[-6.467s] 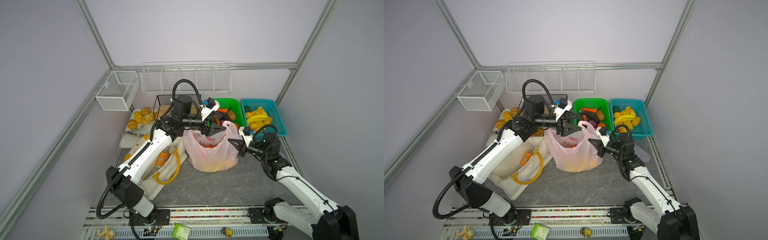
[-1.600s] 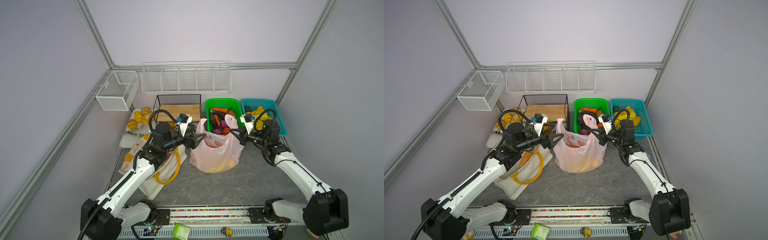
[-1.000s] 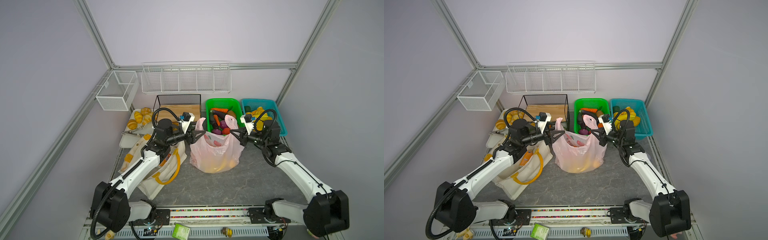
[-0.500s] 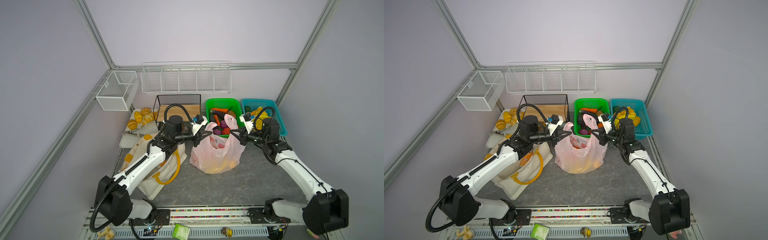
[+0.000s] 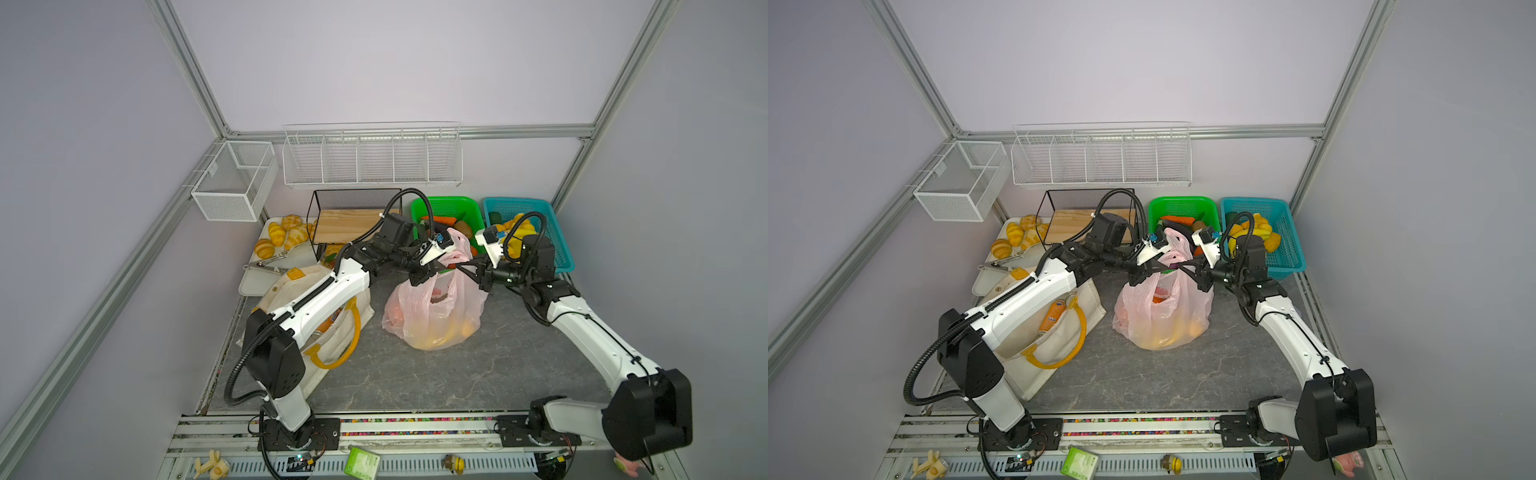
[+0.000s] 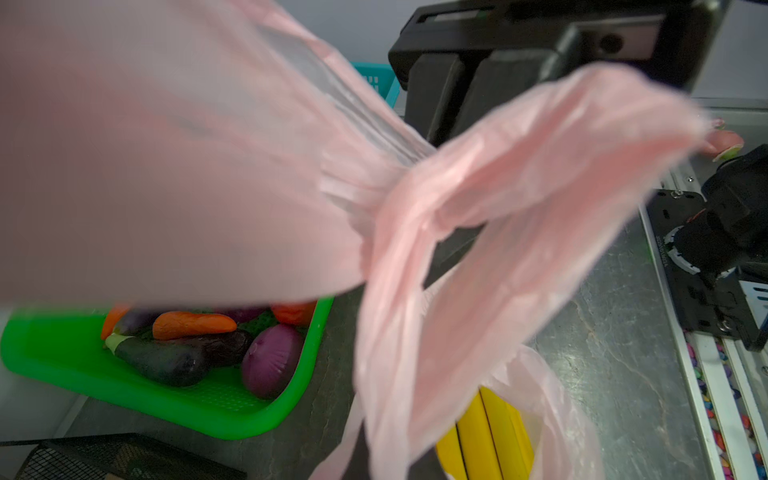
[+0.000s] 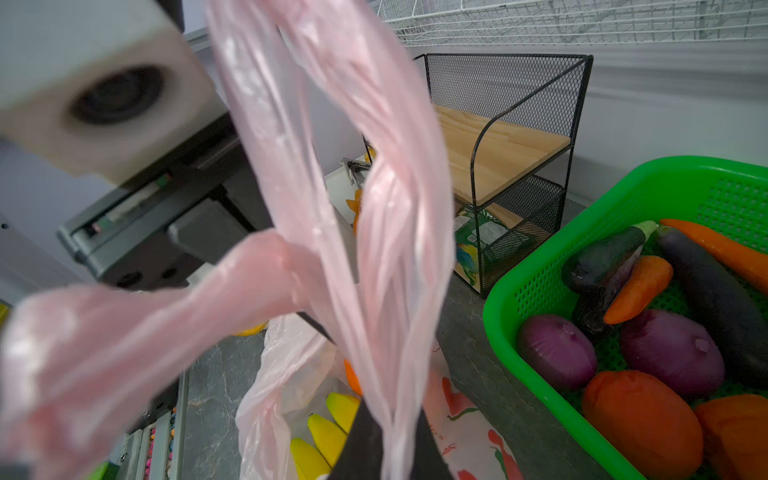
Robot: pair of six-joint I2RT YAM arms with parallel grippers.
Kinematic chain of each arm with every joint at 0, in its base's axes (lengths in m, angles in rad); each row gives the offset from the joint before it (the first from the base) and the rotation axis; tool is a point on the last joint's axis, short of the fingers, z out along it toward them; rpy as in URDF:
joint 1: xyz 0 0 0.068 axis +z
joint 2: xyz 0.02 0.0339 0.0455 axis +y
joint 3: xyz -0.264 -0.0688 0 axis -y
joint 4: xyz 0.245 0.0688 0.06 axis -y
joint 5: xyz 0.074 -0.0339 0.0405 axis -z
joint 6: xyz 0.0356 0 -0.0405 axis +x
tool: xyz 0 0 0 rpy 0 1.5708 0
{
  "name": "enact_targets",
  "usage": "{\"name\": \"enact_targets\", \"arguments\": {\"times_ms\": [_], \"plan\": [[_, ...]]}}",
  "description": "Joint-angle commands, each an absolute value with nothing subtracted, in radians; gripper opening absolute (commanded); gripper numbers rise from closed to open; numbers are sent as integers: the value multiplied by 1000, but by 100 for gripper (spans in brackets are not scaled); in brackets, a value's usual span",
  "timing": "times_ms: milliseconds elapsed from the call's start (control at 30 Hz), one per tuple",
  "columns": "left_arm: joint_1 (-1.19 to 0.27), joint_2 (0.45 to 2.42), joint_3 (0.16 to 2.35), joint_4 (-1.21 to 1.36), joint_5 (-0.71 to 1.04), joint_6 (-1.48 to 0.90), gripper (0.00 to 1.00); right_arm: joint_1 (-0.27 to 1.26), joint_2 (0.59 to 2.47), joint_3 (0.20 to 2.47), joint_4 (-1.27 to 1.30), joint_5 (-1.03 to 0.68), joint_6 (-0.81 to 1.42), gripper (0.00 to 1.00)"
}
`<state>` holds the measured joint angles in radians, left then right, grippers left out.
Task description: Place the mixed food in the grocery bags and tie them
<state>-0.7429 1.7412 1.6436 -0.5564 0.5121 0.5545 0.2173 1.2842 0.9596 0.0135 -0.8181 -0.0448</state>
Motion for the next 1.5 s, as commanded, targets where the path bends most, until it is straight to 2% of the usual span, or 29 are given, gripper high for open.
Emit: {"name": "enact_targets", "arguments": {"times_ms": [0, 233, 600, 800, 1067, 1233, 1467], "plan": [[-758, 1773, 1709, -681, 472, 618, 0, 212, 1289, 928, 85, -869, -68, 13], [-758, 1828, 1788, -716, 464, 588, 0, 211, 1289, 895, 109, -867, -100, 22], [-782, 1839, 1824, -736, 404, 591, 0, 214, 1272, 843, 214, -883, -61, 46], [-793, 1869, 1862, -760, 397, 576, 0, 216, 1263, 807, 297, -860, -18, 52], [-795, 1858, 1855, -760, 377, 594, 0, 213, 1246, 764, 436, -792, 79, 65], [-795, 1857, 1850, -761, 374, 601, 0, 214, 1265, 730, 620, -808, 198, 68], [-795, 1848, 1841, -753, 381, 602, 0, 241, 1297, 743, 681, -788, 233, 76]]}}
